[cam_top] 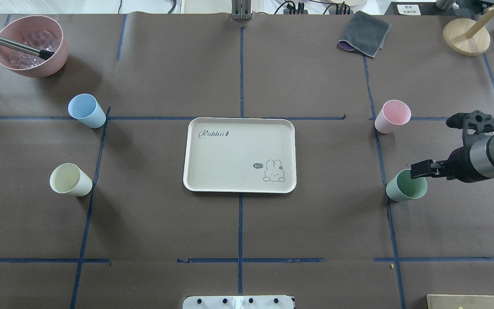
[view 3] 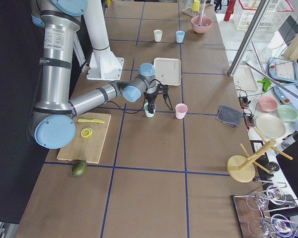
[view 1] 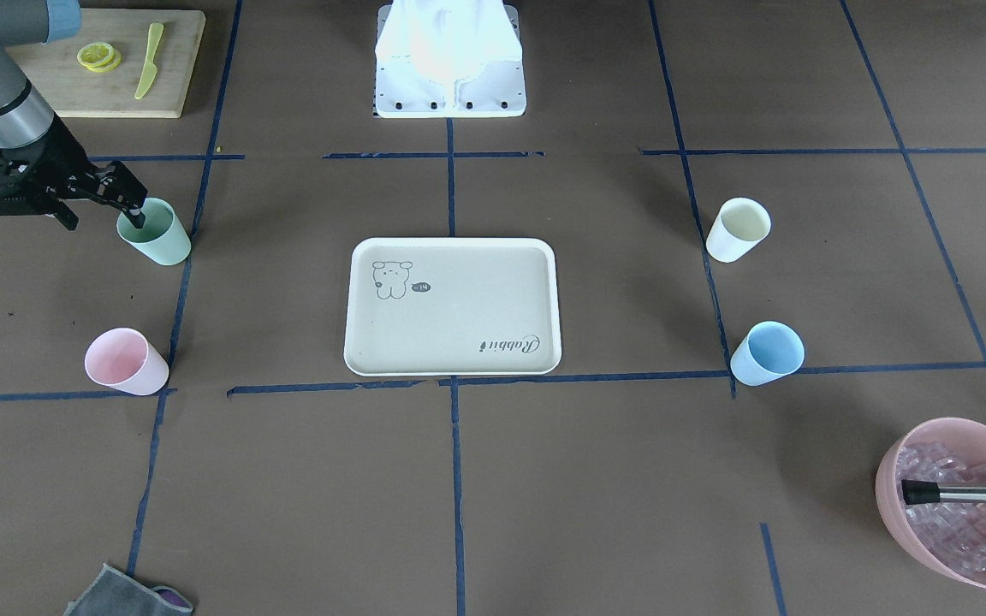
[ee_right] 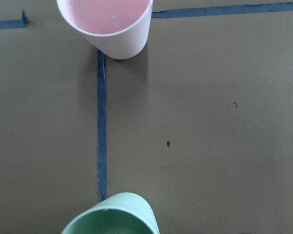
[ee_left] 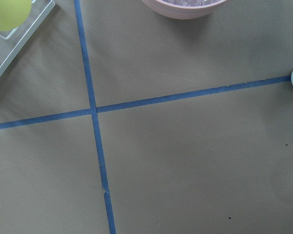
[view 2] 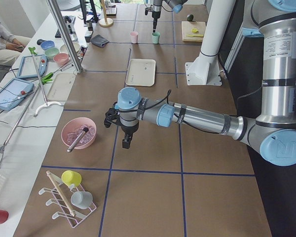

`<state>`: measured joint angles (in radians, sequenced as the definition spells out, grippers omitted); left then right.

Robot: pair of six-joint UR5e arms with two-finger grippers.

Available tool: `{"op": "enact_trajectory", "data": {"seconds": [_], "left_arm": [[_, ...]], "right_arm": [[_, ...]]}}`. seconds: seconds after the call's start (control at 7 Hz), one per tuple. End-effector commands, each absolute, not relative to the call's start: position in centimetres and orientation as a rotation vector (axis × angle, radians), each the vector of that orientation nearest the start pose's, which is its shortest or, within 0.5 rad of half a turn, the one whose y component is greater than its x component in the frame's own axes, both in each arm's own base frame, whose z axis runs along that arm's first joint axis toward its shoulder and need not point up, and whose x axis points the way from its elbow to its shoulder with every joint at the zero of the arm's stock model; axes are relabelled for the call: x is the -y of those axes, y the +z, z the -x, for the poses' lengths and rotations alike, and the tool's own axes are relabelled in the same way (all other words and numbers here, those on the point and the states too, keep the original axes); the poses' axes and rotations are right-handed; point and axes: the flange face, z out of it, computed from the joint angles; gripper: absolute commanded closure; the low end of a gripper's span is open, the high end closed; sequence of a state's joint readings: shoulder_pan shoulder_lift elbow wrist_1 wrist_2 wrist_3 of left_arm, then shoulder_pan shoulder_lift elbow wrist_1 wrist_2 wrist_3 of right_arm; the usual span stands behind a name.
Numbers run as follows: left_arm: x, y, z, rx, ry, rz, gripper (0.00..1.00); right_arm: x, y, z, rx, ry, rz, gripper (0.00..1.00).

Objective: Place all cups on tray

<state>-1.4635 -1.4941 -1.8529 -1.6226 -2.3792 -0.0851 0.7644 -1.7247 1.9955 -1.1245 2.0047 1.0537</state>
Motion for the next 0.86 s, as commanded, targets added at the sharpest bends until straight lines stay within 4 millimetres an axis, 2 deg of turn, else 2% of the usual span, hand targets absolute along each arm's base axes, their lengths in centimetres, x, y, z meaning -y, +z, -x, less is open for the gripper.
{"op": "enact_trajectory", "data": {"seconds": [0.0, 0.14, 0.29, 0.43, 0.57, 0.71], "left_arm": [[46.9, 54.7, 1.1, -0.824, 0.126, -0.167, 0.00], [46.9, 54.6, 1.1, -0.824, 0.127, -0.168, 0.00], [46.9, 54.5, 1.1, -0.824, 0.128, -0.170, 0.00], [46.9, 54.5, 1.1, -0.824, 0.129, -0.170, 0.00], [46.8, 54.6, 1.1, -0.824, 0.128, -0.169, 0.00], [46.8, 54.6, 1.1, -0.824, 0.127, -0.168, 0.00]], "right_arm": [[36.9, 49.4, 27.5, 0.800, 0.052, -0.063, 0.10], [36.8, 49.7, 28.7, 0.796, 0.037, -0.056, 0.31], [36.9, 49.5, 29.0, 0.803, 0.031, -0.053, 0.70], [36.9, 49.1, 28.9, 0.809, 0.031, -0.057, 0.96], [36.9, 49.0, 28.9, 0.811, 0.030, -0.059, 0.99], [36.6, 47.1, 28.7, 0.837, 0.027, -0.069, 1.00]]}}
